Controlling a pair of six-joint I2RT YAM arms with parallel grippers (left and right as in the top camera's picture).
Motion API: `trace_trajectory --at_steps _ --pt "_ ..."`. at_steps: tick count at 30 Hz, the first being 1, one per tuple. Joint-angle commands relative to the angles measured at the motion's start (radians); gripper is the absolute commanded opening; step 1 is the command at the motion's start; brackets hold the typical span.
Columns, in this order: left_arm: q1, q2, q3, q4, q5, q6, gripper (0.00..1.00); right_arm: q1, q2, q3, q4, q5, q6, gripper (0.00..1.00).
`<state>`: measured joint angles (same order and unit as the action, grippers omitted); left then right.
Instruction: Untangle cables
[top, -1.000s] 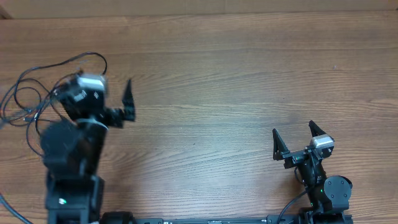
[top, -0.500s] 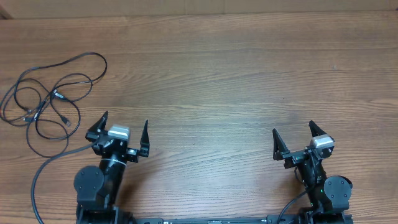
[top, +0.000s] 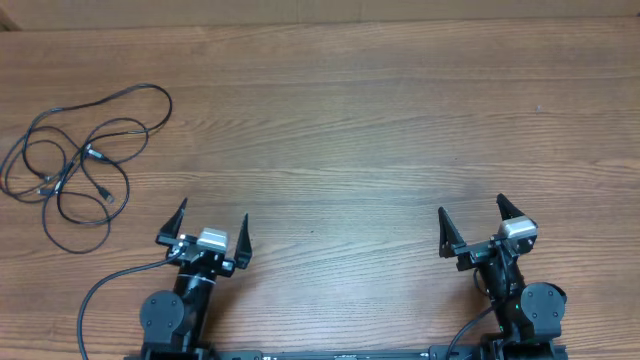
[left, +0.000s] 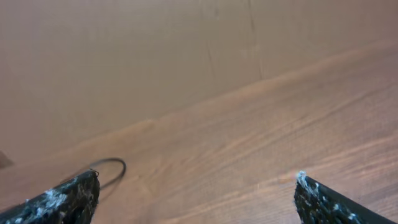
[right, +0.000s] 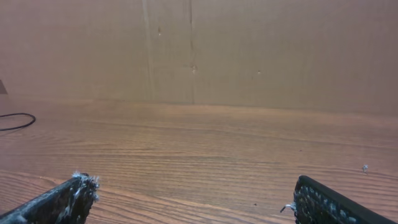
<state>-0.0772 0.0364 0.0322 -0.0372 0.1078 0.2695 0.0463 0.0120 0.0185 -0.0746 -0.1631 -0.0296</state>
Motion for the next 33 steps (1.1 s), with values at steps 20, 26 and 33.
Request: trace_trajectory --at_steps 20,26,33 --pt "-0.003 -0.032 -0.027 -0.033 -0.014 -0.042 1.00 -0.002 -0.009 -0.010 0.005 0.013 -0.002 1.00" --pt "-0.003 -0.032 -0.027 -0.034 -0.014 -0.042 1.00 -0.002 -0.009 -0.010 0.005 0.013 -0.002 1.00" --pt "-0.003 -0.032 -0.027 -0.034 -0.014 -0.041 1.00 -0.002 -0.009 -0.010 0.005 0.013 -0.002 1.00"
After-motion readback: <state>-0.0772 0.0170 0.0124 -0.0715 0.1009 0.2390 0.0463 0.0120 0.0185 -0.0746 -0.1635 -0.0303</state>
